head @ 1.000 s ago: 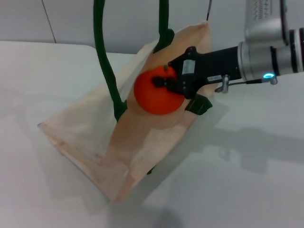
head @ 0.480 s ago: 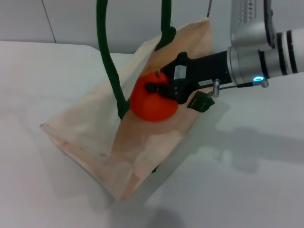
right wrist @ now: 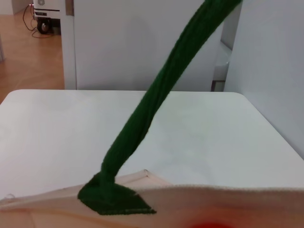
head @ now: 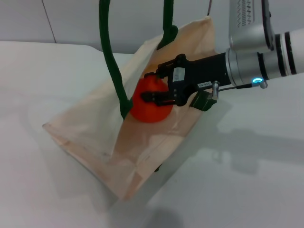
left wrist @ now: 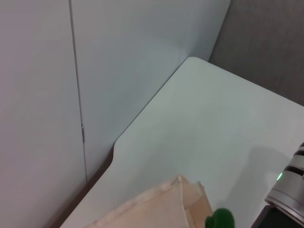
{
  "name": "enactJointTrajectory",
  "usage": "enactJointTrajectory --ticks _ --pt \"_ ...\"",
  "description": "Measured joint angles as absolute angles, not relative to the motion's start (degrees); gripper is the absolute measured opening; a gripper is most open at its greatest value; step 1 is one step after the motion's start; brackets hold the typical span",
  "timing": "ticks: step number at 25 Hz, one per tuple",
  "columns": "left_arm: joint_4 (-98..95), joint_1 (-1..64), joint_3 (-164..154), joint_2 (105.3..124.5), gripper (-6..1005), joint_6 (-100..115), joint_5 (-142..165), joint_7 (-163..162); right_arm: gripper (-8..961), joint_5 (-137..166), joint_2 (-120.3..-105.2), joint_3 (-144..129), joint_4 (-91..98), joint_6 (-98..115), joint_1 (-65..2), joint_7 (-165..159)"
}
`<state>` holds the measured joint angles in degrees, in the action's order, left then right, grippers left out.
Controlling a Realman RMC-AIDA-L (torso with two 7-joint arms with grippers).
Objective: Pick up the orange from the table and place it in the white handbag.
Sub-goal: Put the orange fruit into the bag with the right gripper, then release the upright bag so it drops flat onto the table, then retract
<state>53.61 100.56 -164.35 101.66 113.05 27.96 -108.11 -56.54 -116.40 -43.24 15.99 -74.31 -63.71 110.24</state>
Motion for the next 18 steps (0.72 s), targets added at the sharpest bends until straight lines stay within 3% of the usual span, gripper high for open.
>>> enactJointTrajectory --ticks 5,12,18 --pt "53.61 100.5 -164.35 101.67 122 113.1 27.77 -108.1 641 -56.54 -116.41 -43.24 15.99 -74.2 -63.72 110.31" --pt "53.61 99.88 -164.35 101.36 121 113.12 27.76 -108.14 791 -56.85 -116.06 -41.37 16.85 -73.89 -62.6 110.23" --pt "53.62 98.43 -164.35 101.44 122 113.09 27.53 -108.1 881 -64.5 -115.69 -38.71 25.14 -72.18 -54.34 109.7"
